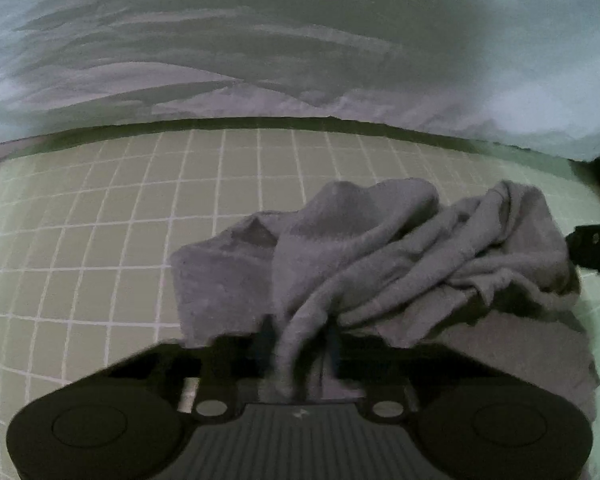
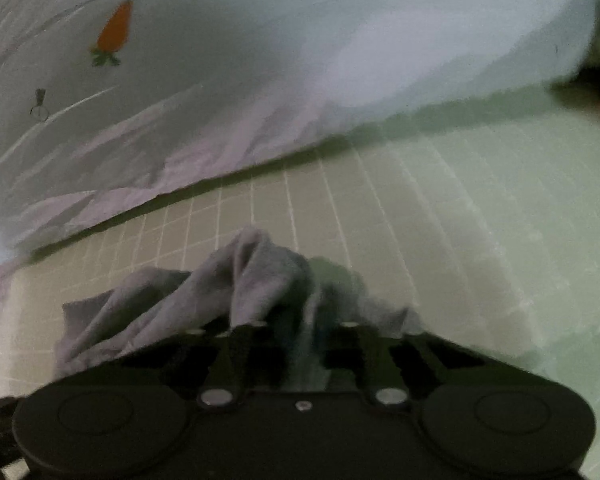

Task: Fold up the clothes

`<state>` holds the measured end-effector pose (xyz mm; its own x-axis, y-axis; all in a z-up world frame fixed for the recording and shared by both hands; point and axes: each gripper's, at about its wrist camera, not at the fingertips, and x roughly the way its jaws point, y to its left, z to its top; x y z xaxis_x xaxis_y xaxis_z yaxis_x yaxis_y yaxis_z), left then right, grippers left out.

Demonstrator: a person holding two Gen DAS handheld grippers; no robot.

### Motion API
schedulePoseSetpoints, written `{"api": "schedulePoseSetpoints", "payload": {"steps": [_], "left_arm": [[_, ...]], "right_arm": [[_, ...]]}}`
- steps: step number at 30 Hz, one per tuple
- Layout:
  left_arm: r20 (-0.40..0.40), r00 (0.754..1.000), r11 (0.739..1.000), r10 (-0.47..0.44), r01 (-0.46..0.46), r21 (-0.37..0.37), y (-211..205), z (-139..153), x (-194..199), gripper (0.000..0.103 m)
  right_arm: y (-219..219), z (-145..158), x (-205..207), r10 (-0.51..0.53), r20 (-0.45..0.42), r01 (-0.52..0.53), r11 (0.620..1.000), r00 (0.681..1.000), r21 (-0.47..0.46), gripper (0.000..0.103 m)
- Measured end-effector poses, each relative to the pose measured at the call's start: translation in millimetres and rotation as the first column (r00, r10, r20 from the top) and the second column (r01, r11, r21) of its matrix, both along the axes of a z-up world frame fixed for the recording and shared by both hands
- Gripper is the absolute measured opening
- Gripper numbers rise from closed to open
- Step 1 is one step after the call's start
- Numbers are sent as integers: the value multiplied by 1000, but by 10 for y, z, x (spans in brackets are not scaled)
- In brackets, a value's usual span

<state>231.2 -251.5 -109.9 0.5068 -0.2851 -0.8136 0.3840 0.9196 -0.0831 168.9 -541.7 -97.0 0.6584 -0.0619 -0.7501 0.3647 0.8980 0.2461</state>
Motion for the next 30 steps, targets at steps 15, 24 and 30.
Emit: {"api": "schedulePoseSetpoints", "payload": {"steps": [15, 24, 30], "left_arm": [[236, 952, 959, 194, -134, -248, 595, 915, -825, 10], [-56, 953, 946, 297, -302, -122, 805, 276, -1107, 56], [-47, 958, 958, 281, -283, -40, 819, 309, -1320, 84]], "right_arm": [[288, 927, -1153, 75, 349, 21, 965, 934, -263, 7], [282, 170, -1428, 29, 27, -24, 987, 999, -157, 11], [378, 343, -1702, 52, 101, -35, 987, 994, -159, 40]]}}
